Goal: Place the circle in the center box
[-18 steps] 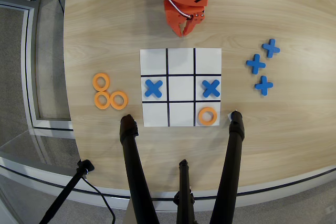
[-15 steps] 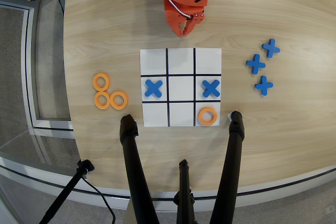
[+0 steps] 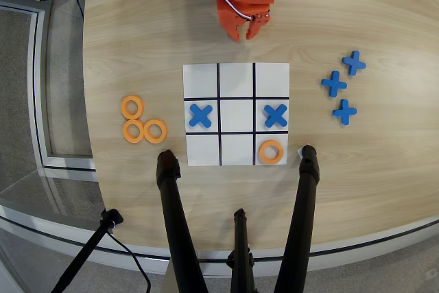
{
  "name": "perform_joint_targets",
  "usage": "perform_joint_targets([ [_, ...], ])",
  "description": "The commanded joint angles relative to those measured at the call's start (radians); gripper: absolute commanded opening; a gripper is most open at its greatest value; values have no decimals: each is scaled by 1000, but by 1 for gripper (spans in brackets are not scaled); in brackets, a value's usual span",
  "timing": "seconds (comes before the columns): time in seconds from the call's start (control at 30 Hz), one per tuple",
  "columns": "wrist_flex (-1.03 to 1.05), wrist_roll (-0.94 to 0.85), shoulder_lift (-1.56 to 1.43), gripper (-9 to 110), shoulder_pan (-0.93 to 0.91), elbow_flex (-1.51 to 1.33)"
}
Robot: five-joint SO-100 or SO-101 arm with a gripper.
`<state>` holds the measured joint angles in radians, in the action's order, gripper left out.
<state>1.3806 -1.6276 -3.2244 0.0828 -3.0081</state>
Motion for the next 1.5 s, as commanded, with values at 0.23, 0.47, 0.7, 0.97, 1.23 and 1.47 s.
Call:
perform_joint_targets([
  [0.23, -112, 80, 394, 13, -94, 397],
  [0.47, -233, 92, 690, 13, -192, 603],
  [0.7, -252, 115, 934, 13, -276, 822],
  [0.97, -282, 121, 1121, 16, -336, 999],
  [1.23, -379, 123, 1253, 22, -379, 1062],
  [1.47, -425, 123, 1443, 24, -411, 1213],
])
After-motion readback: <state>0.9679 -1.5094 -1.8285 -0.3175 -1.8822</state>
